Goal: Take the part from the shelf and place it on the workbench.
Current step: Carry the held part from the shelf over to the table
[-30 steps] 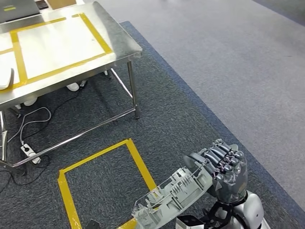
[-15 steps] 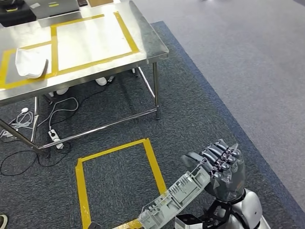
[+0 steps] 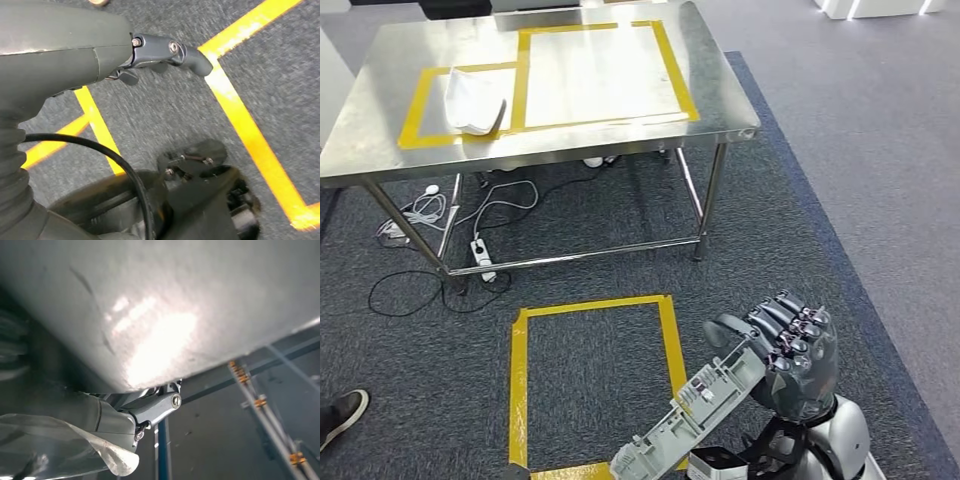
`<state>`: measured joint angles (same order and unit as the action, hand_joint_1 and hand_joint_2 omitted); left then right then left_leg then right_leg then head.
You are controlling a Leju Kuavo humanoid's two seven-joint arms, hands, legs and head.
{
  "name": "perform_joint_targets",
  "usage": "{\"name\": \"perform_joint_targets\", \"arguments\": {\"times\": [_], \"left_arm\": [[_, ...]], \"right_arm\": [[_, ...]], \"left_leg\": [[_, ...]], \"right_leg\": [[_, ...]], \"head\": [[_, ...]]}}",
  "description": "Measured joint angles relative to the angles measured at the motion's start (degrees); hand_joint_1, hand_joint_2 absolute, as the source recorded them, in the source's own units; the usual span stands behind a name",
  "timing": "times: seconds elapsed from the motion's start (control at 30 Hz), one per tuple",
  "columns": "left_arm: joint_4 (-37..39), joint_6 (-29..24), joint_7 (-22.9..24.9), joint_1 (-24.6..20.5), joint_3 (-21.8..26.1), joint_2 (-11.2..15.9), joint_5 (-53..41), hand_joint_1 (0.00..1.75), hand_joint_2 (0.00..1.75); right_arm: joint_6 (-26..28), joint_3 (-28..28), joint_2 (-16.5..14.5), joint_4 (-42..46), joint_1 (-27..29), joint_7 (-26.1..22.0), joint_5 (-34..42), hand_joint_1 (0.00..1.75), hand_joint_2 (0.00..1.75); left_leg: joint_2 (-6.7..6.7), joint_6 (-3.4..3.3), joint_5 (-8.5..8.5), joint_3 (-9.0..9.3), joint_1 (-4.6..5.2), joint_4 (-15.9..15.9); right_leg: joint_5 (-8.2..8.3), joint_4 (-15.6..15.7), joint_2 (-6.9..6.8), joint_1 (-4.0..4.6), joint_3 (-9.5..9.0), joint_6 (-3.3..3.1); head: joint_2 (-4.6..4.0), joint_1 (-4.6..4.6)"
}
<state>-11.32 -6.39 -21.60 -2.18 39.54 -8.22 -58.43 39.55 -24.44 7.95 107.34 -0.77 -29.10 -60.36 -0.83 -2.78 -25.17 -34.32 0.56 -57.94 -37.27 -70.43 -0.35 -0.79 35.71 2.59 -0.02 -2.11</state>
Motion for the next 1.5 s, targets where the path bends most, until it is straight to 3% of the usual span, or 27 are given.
{"name": "perform_joint_targets", "arguments": {"times": [0.07,0.1,0.17,0.23,0.33,0.4,0.47,0.5,0.53,0.6,0.67,0.7,0.73,0.8,0.83,0.87,0.93,0.97,1.03,1.13,1.2,1.27,1.33,1.37,1.4,1.43,1.5], "left_arm": [[0.00,0.27,-0.55,-0.02,0.03,-0.03,0.13,0.00,1.75],[0.00,0.34,-0.71,0.03,0.06,-0.02,0.22,0.00,1.75],[0.00,0.46,-0.85,0.17,0.10,0.00,0.33,0.00,1.75],[0.00,0.57,-0.56,0.29,0.12,0.04,0.27,0.00,1.75],[0.00,0.74,-0.02,0.71,0.15,0.27,0.09,0.00,1.75],[0.00,0.78,-0.03,0.92,0.17,0.65,0.00,0.00,1.75],[0.00,0.79,-0.08,0.92,0.17,0.84,-0.07,0.00,1.75],[0.00,0.81,-0.12,0.90,0.17,0.76,-0.09,0.00,1.75],[0.00,0.84,-0.13,0.87,0.17,0.73,-0.10,0.00,1.75],[0.00,0.93,-0.14,0.84,0.18,0.67,-0.09,0.00,1.75],[0.00,1.07,-0.14,0.87,0.19,0.53,-0.09,0.00,1.75],[0.00,1.14,-0.14,0.95,0.19,0.39,-0.10,0.00,1.75],[0.00,1.18,-0.13,1.03,0.19,0.28,-0.10,0.00,1.75],[-0.02,1.20,-0.10,1.11,0.20,0.46,-0.09,0.00,1.75],[-0.02,1.19,-0.09,1.06,0.21,0.53,-0.10,0.00,1.75],[-0.04,1.16,-0.07,1.00,0.21,0.75,-0.10,0.00,1.75],[-0.04,1.12,-0.06,0.99,0.21,0.86,-0.09,0.00,1.75],[-0.05,1.09,-0.04,1.01,0.21,1.01,-0.07,0.00,1.75],[-0.04,1.08,-0.02,0.90,0.21,0.96,-0.07,0.00,1.75],[-0.04,1.03,-0.05,0.58,0.23,0.87,-0.07,0.00,1.75],[-0.04,0.77,-0.13,0.38,0.25,0.80,-0.18,0.00,1.75],[-0.04,0.43,-0.46,0.30,0.25,0.67,-0.38,0.00,1.75],[-0.04,0.32,-1.11,0.49,0.24,0.64,-0.44,0.00,1.75],[-0.03,0.32,-1.37,0.60,0.24,0.69,-0.43,0.00,1.75],[-0.03,0.28,-1.53,0.64,0.23,0.70,-0.41,0.00,1.75],[-0.02,0.26,-1.59,0.59,0.23,0.68,-0.38,0.00,1.75],[-0.02,0.19,-1.66,0.30,0.23,0.51,-0.31,0.00,1.75]], "right_arm": [[-0.01,-0.13,0.01,-0.04,0.15,-0.29,0.69,1.75,1.75],[0.00,-0.17,0.01,-0.04,0.14,-0.38,1.08,1.75,1.75],[0.01,-0.27,0.01,-0.06,-0.02,-0.69,2.23,1.75,1.75],[0.01,-0.49,0.02,-0.04,-0.21,-1.39,4.34,1.75,1.75],[0.01,-0.77,0.03,-0.06,-0.06,-2.69,7.16,1.75,1.75],[-0.01,-0.87,0.04,-0.13,0.02,-3.37,7.67,1.75,1.75],[-0.01,-1.00,0.05,-0.23,0.05,-3.73,7.80,1.75,1.75],[-0.01,-1.08,0.06,-0.28,-0.01,-3.84,7.83,1.75,1.75],[-0.01,-1.14,0.06,-0.30,-0.13,-3.91,7.84,1.75,1.75],[-0.01,-1.22,0.08,-0.36,-0.17,-3.97,7.87,1.75,1.75],[-0.01,-1.28,0.12,-0.45,0.05,-3.97,7.87,1.75,1.75],[-0.01,-1.32,0.16,-0.49,0.12,-3.98,7.85,1.75,1.75],[-0.01,-1.36,0.20,-0.51,0.12,-3.99,7.84,1.75,1.75],[-0.02,-1.44,0.25,-0.65,0.07,-4.03,7.80,1.75,1.75],[-0.02,-1.47,0.26,-0.78,-0.01,-4.06,7.81,1.75,1.75],[-0.03,-1.49,0.27,-0.91,0.06,-4.09,7.78,1.75,1.75],[-0.03,-1.49,0.32,-1.06,0.36,-4.10,7.76,1.75,1.75],[-0.03,-1.48,0.34,-1.09,0.57,-4.10,7.73,1.75,1.75],[-0.02,-1.44,0.37,-1.10,0.63,-4.12,7.66,1.75,1.75],[-0.01,-1.37,0.38,-1.08,0.71,-4.14,7.61,1.75,1.75],[-0.01,-1.40,0.38,-1.08,0.74,-4.14,7.60,1.75,1.75],[-0.01,-1.42,0.38,-1.07,0.65,-4.15,7.43,1.75,1.75],[-0.01,-1.43,0.38,-1.01,0.36,-4.05,7.03,1.75,1.75],[-0.01,-1.45,0.40,-0.98,0.15,-3.87,6.81,1.75,1.75],[-0.01,-1.48,0.42,-0.96,-0.06,-3.63,6.63,1.75,1.75],[-0.01,-1.50,0.48,-0.89,-0.26,-3.36,6.50,1.75,1.75],[-0.01,-1.53,0.57,-0.62,-0.45,-3.03,6.36,1.75,1.75]], "left_leg": [[-1.52,-0.03,-0.14,0.10,-0.03,-0.08],[-2.13,0.05,-0.25,0.20,-0.07,-0.16],[-3.11,0.46,-0.70,0.37,-0.13,-0.60],[-3.78,1.08,-1.25,0.10,-0.03,-1.36],[-3.83,0.73,-1.43,-0.22,0.18,-1.73],[-3.58,0.17,-1.18,0.56,0.53,-0.49],[-3.16,-0.94,-0.28,2.90,0.86,3.07],[-2.92,-1.72,0.35,4.29,0.85,5.15],[-2.71,-2.16,0.82,5.34,0.56,6.44],[-2.39,-2.08,1.17,6.15,-0.18,7.47],[-2.27,-1.01,0.82,6.17,-1.13,7.31],[-2.30,-0.21,0.45,6.17,-1.79,6.97],[-2.39,0.80,-0.10,6.13,-2.62,6.29],[-2.74,3.29,-1.87,5.62,-4.04,3.68],[-2.92,4.47,-3.05,5.08,-4.41,1.92],[-3.05,5.45,-4.15,4.53,-4.49,0.35],[-2.99,6.68,-5.72,3.82,-4.45,-1.71],[-2.72,7.02,-6.05,3.56,-4.40,-2.28],[-1.11,7.07,-6.53,1.45,-4.32,-5.49],[0.90,6.09,-9.14,-5.99,-3.56,-16.32],[0.97,4.79,-10.21,-9.19,-2.44,-19.91],[0.89,2.52,-7.54,-8.92,-0.97,-16.64],[0.55,-0.88,-1.92,-7.44,1.17,-9.77],[0.31,-2.31,0.42,-6.80,2.19,-6.77],[0.18,-3.21,1.96,-6.39,2.97,-4.81],[0.09,-3.53,2.45,-6.07,3.44,-3.72],[0.19,-3.24,2.46,-4.79,3.15,-2.12]], "right_leg": [[0.21,-3.51,0.25,-0.09,2.94,0.26],[1.98,-2.17,0.26,-0.17,2.90,0.37],[6.56,4.51,0.47,-0.40,0.67,0.59],[8.60,9.91,0.95,-0.57,-1.58,0.24],[8.65,11.25,1.33,-0.74,-2.15,-0.39],[9.28,11.92,1.38,-1.07,-2.57,0.02],[10.39,12.81,1.07,-1.32,-3.55,0.56],[10.38,12.65,0.90,-1.22,-3.73,0.49],[9.49,11.82,0.89,-1.12,-3.43,0.36],[6.10,6.60,0.94,-1.08,-0.59,0.38],[3.93,1.20,0.88,-1.66,2.68,1.42],[4.36,0.90,0.82,-2.10,3.14,2.07],[5.92,2.77,0.76,-2.68,2.43,2.88],[8.76,8.25,1.34,-3.81,-0.08,5.30],[8.36,9.51,1.84,-4.11,-0.65,5.49],[7.47,9.17,2.24,-4.30,-0.60,5.05],[5.50,6.54,2.28,-4.61,0.10,2.45],[5.51,5.60,2.14,-4.72,0.09,1.84],[4.99,4.82,1.69,-4.48,-0.36,1.33],[4.57,5.61,0.76,-3.35,-1.64,1.03],[4.38,6.47,0.36,-2.29,-2.85,0.68],[3.92,7.45,0.25,-1.07,-4.54,0.02],[3.43,8.66,0.32,-0.15,-6.18,-0.66],[3.27,9.25,0.39,0.13,-6.80,-0.81],[3.12,9.89,0.49,0.27,-7.09,-0.85],[2.98,10.51,0.56,0.42,-7.46,-0.81],[2.49,11.48,0.54,0.61,-8.04,-0.63]], "head": [[0.00,0.09],[0.00,0.14],[0.00,0.28],[0.00,0.37],[0.00,0.30],[0.00,0.31],[0.00,0.21],[-0.01,0.06],[-0.01,-0.01],[-0.02,-0.07],[-0.02,-0.01],[-0.02,-0.01],[-0.02,0.01],[-0.02,0.42],[-0.02,1.01],[-0.02,1.44],[-0.02,1.42],[-0.02,0.90],[-0.02,-0.21],[-0.02,-1.05],[-0.02,-1.07],[-0.02,-1.06],[-0.02,-0.81],[-0.02,-0.61],[-0.02,-0.44],[-0.02,-0.26],[-0.02,-0.28]]}}
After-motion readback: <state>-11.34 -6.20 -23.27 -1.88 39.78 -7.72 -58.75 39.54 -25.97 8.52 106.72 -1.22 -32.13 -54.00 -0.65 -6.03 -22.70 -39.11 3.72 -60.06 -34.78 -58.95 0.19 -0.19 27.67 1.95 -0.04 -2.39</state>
